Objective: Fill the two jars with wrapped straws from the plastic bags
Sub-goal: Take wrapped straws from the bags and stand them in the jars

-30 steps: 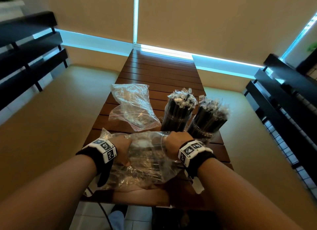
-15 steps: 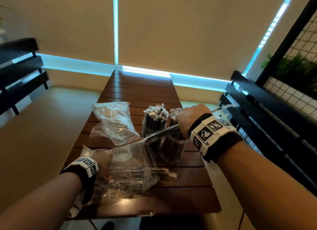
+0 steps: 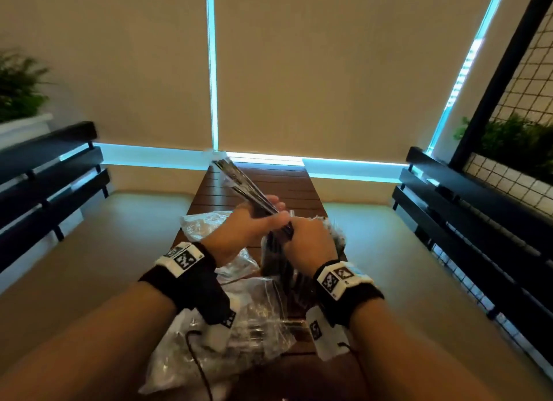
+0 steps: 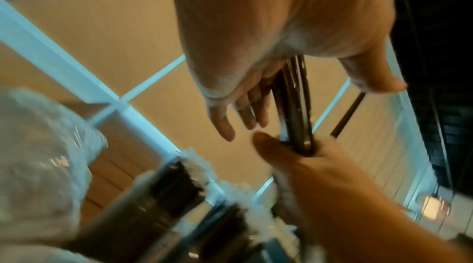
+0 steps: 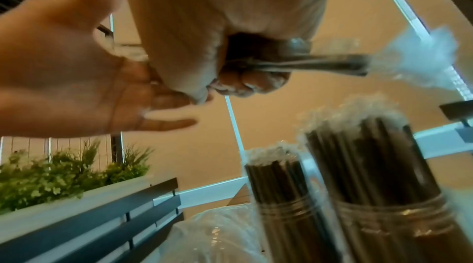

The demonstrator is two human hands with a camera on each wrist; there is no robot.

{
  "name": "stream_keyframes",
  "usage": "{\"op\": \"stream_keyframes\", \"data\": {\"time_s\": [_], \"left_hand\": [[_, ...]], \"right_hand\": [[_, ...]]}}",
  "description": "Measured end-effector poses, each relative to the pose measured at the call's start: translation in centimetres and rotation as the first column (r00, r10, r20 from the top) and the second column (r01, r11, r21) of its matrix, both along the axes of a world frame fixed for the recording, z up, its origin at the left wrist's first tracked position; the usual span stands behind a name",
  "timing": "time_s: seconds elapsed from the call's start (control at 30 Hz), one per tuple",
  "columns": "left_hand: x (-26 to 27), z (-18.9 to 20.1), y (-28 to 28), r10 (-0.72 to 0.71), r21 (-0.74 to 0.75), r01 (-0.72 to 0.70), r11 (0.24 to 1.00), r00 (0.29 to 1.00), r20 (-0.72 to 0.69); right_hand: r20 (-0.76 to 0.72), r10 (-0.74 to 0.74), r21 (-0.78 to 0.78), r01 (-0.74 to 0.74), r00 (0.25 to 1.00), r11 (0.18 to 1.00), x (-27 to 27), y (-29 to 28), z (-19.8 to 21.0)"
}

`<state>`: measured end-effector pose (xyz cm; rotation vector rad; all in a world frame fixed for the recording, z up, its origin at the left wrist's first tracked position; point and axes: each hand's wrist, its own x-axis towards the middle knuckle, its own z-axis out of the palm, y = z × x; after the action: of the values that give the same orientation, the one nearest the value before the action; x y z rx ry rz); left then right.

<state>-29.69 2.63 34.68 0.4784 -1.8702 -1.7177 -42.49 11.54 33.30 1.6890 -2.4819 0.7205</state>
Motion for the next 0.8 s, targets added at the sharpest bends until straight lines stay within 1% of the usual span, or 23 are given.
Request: {"op": "stream_keyframes", "data": {"time_s": [0.03,0.07,0.1,0.13,0.17,0.2,0.27,0.3,0.37,0.4,0.43,0.47,0.5,0.53,0.63,0.7,0.8], "left_hand": [[-0.4,0.8,0.3,0.044,0.135,-0.028,0.990,0.993,-0.114],[-0.9,1.7,0.8,0.108,0.252,-0.056,0.966,0.974,-0.199],[-1.5,2.5,1.2,0.196,0.355,-0.099,0.930,0.948,-0.249],[-2.0,3.3,1.8,0.291,0.417,-0.161,0.895,0.918,-0.271],[-2.4,4.0,2.1,0.376,0.421,-0.240,0.875,0.885,-0.275],[-2.7,4.6,2.3,0.435,0.381,-0.318,0.868,0.858,-0.274],[-2.5,5.9,2.7,0.473,0.265,-0.403,0.876,0.826,-0.306],[-2.1,6.6,2.8,0.465,0.216,-0.413,0.885,0.814,-0.349],[-1.1,8.3,2.9,0.399,0.136,-0.380,0.915,0.804,-0.441],[-0.7,9.1,2.9,0.351,0.094,-0.350,0.932,0.810,-0.470],[-0.4,9.7,3.1,0.305,0.054,-0.320,0.946,0.819,-0.486],[-0.4,10.3,3.5,0.267,0.022,-0.295,0.955,0.827,-0.495],[-0.4,10.6,3.9,0.236,-0.005,-0.277,0.961,0.832,-0.502],[-0.5,10.8,4.5,0.216,-0.035,-0.270,0.962,0.837,-0.502],[-0.9,11.2,5.5,0.198,-0.131,-0.302,0.944,0.841,-0.504],[-1.1,11.3,5.7,0.202,-0.190,-0.332,0.924,0.845,-0.495],[-1.3,10.6,6.0,0.224,-0.265,-0.357,0.896,0.878,-0.424]], "right_hand": [[0.050,0.014,-0.072,-0.010,0.999,0.997,0.6,-0.6,-0.4],[0.091,0.036,-0.133,-0.024,0.995,0.991,1.3,-1.0,-0.6],[0.125,0.061,-0.177,-0.038,0.990,0.983,2.0,-1.4,-0.7],[0.160,0.095,-0.230,-0.056,0.983,0.972,2.6,-1.8,-0.9],[0.194,0.128,-0.281,-0.070,0.973,0.957,3.2,-1.9,-1.0],[0.227,0.162,-0.323,-0.083,0.960,0.943,3.5,-2.1,-1.0],[0.276,0.206,-0.321,-0.112,0.939,0.941,3.5,-2.0,-1.1],[0.289,0.201,-0.257,-0.126,0.936,0.958,3.2,-1.8,-1.2],[0.343,0.158,-0.061,-0.146,0.926,0.987,2.0,-1.3,-1.4],[0.413,0.144,0.024,-0.169,0.899,0.985,1.5,-1.0,-1.5],[0.514,0.133,0.071,-0.197,0.847,0.978,1.1,-0.7,-1.7],[0.626,0.136,0.065,-0.226,0.768,0.972,1.0,-0.3,-1.7],[0.705,0.141,0.043,-0.241,0.695,0.970,1.1,0.0,-1.5],[0.734,0.159,0.011,-0.246,0.660,0.969,1.3,0.3,-1.0],[0.707,0.194,-0.056,-0.219,0.680,0.974,1.8,0.2,0.7],[0.711,0.213,-0.096,-0.207,0.670,0.974,1.8,0.2,1.8],[0.716,0.275,-0.164,-0.228,0.642,0.960,1.9,0.5,3.5]]}}
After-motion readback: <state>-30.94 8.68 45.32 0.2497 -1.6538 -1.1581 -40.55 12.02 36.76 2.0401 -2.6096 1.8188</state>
